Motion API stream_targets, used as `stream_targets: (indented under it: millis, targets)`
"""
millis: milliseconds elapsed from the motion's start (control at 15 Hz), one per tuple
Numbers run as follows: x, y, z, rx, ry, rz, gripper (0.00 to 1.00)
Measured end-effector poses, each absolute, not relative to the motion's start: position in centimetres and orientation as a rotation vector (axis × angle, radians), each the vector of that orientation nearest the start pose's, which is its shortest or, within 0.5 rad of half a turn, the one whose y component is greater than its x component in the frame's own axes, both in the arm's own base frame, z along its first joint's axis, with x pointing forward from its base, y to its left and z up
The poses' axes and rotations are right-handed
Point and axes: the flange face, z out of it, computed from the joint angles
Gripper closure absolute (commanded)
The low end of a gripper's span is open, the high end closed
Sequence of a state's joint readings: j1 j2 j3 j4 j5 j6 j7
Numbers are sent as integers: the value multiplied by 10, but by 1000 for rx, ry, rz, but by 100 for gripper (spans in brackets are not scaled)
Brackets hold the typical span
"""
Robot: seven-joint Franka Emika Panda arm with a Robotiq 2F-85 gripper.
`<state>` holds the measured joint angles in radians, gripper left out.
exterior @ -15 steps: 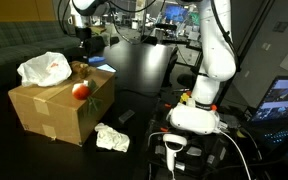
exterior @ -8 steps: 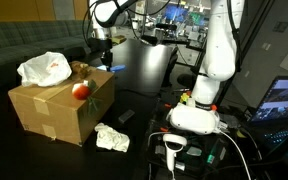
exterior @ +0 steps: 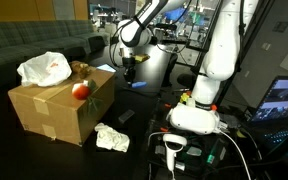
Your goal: Put the objects on the box onto the table and the objects on the table on to the box
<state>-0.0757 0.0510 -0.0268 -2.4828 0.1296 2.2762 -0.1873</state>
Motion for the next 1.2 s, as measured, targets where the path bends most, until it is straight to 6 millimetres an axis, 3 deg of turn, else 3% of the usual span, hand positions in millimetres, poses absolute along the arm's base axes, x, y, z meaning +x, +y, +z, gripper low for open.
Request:
stream_targets:
  millis: [333,467,733,1200]
  targets:
    - [341,-78,186,-2947,399,396,95]
    - [330,-99,170,-2907,578,359,95]
    - [345,-128,146,-2793,931,264,95]
    - [420,-152,111,-2613,1428,100,95]
